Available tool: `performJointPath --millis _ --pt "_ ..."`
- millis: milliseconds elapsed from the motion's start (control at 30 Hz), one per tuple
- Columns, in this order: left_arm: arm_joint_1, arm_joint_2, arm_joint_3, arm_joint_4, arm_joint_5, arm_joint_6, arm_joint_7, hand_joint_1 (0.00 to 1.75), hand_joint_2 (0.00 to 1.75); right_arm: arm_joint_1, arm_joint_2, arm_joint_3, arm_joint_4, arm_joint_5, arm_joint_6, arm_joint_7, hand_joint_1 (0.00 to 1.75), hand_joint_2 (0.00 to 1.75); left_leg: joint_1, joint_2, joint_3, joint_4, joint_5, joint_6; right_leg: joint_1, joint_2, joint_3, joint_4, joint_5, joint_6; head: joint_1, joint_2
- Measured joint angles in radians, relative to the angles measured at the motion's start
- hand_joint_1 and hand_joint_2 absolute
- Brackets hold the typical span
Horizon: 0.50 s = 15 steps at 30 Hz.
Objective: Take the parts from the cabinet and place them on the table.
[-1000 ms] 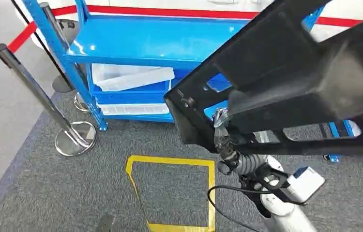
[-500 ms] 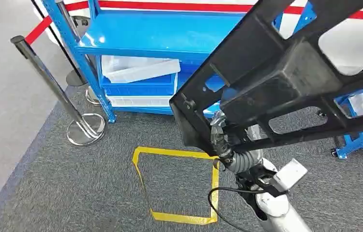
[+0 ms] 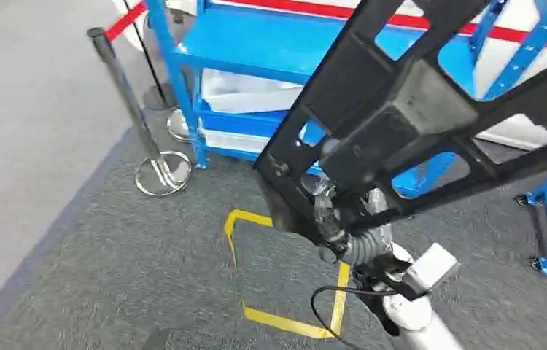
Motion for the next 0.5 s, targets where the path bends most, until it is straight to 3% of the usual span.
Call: performJointPath --millis 33,67,100,167,200,233,267,367,400,433,467,500 --pt "-0.001 0.0 0.0 0.0 0.0 0.0 -0.005 0.0 1.75 0.006 0.0 0.0 0.0 -0.002 0.0 0.0 1.75 1.75 -0.002 -0.012 -0.005 0.001 0.003 0.002 0.0 0.006 -0.03 0.071 -0.03 0.001 -0.002 0.0" --pt "-0.001 0.0 0.0 0.0 0.001 0.0 -0.008 0.0 1.75 0.011 0.0 0.0 0.001 -0.002 0.0 0.0 1.75 1.75 -0.002 -0.027 -0.011 0.005 0.005 0.001 0.0 0.008 -0.046 0.112 -0.038 0.002 -0.001 0.0" --pt "0.001 0.0 0.0 0.0 0.005 0.0 -0.012 0.0 1.75 0.013 -0.001 0.0 0.003 -0.003 0.0 0.0 1.75 1.75 -0.002 -0.04 -0.016 0.011 0.006 0.0 0.0 0.009 -0.041 0.108 -0.023 0.003 -0.001 0.0" --pt "0.005 -0.001 0.0 0.0 0.006 0.0 -0.017 0.0 1.75 0.013 -0.001 0.0 0.005 -0.004 0.0 0.0 1.75 1.75 0.001 -0.069 -0.027 0.028 0.005 -0.003 -0.006 0.015 0.025 -0.015 0.055 0.004 -0.001 0.0" --pt "0.005 -0.004 0.0 0.0 0.006 0.0 -0.019 0.0 1.75 0.013 -0.001 0.0 0.005 -0.005 0.0 0.0 1.75 1.75 0.003 -0.082 -0.033 0.04 0.001 -0.008 -0.01 0.036 0.065 -0.091 0.089 0.005 -0.001 0.0" --pt "0.004 -0.004 0.0 0.0 0.006 -0.001 -0.023 0.0 1.75 0.013 -0.001 0.001 0.005 -0.008 0.001 0.0 1.75 1.75 0.004 -0.092 -0.047 0.052 -0.002 -0.014 -0.018 0.091 0.08 -0.125 0.074 0.003 0.0 0.0" --pt "-0.001 -0.005 0.0 0.0 0.006 -0.003 -0.026 0.0 1.75 0.014 0.0 0.001 0.005 -0.012 0.003 -0.001 1.75 1.75 -0.001 -0.107 -0.065 0.075 -0.003 -0.023 -0.017 0.103 0.075 -0.137 0.071 0.004 -0.004 0.0" --pt "0.004 -0.006 0.0 0.0 0.003 -0.005 -0.028 0.0 1.75 0.016 0.001 0.002 0.005 -0.021 0.015 -0.003 1.75 1.75 0.009 -0.138 -0.077 0.06 0.014 -0.047 -0.008 0.071 0.071 -0.135 0.08 -0.012 -0.003 0.0" --pt "0.006 -0.005 -0.001 0.0 -0.001 -0.006 -0.026 0.0 1.75 0.015 0.003 0.003 0.006 -0.024 0.018 -0.005 1.75 1.75 0.01 -0.14 -0.085 0.064 0.013 -0.049 -0.019 0.055 0.071 -0.142 0.086 -0.021 -0.002 0.0" --pt "0.007 -0.007 -0.002 0.0 -0.003 -0.006 -0.024 0.0 1.75 0.016 0.006 0.003 0.008 -0.028 0.02 -0.007 1.75 1.75 0.002 -0.087 -0.091 0.082 -0.002 -0.055 -0.017 0.045 0.072 -0.144 0.088 -0.024 -0.007 0.0" --pt "0.005 -0.008 -0.002 0.0 -0.004 -0.009 -0.02 0.0 1.75 0.017 0.01 0.003 0.008 -0.032 0.021 -0.011 1.75 1.75 0.003 -0.046 -0.116 0.136 -0.038 -0.061 -0.016 0.031 0.071 -0.144 0.09 -0.027 -0.02 0.0" --pt "0.002 -0.009 -0.003 0.0 -0.004 -0.01 -0.017 0.0 1.75 0.017 0.01 0.003 0.008 -0.036 0.021 -0.015 1.75 1.75 0.007 -0.028 -0.149 0.208 -0.076 -0.066 -0.014 0.017 0.069 -0.144 0.09 -0.028 -0.018 0.0"
